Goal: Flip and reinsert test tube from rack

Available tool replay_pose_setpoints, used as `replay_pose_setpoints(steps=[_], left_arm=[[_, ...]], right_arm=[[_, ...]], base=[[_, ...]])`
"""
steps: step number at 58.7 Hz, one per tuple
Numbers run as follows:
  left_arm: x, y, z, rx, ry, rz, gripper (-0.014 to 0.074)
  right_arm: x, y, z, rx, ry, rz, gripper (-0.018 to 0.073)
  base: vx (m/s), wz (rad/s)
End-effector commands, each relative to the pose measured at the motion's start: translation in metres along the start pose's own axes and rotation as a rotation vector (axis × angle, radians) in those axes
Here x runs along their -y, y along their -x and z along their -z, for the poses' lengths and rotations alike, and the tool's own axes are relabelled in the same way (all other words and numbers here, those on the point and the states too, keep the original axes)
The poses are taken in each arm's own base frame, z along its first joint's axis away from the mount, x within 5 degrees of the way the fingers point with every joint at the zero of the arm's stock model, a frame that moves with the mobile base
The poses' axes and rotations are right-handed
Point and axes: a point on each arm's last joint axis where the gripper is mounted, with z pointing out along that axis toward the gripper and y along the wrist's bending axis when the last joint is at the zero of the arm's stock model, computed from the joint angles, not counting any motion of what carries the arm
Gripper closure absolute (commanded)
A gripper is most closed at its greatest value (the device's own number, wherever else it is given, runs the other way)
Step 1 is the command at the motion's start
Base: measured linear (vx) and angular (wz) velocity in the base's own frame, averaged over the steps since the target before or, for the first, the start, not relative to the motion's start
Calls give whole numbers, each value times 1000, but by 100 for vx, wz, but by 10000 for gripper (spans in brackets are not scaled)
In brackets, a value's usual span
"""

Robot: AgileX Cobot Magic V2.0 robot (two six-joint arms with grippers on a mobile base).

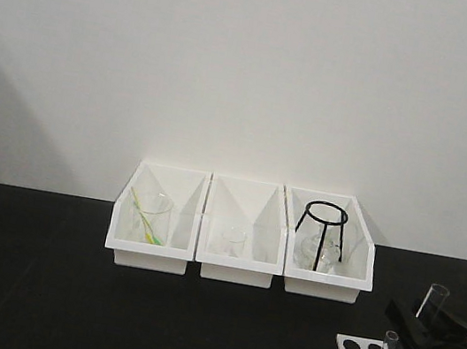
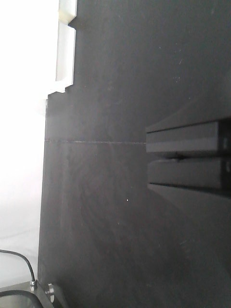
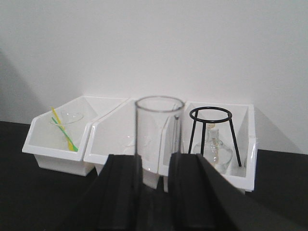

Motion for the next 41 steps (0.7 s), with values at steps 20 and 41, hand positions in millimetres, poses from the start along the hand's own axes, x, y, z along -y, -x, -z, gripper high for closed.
replay_pose_setpoints(steps=[20,41], left_arm=[[2,8,1,96,-23,3,603],[2,8,1,96,-23,3,603]], right_arm=[[-4,5,-7,120,86,82,477],[-4,-35,-12,71,131,50,474]], base=[[0,0],[0,0]])
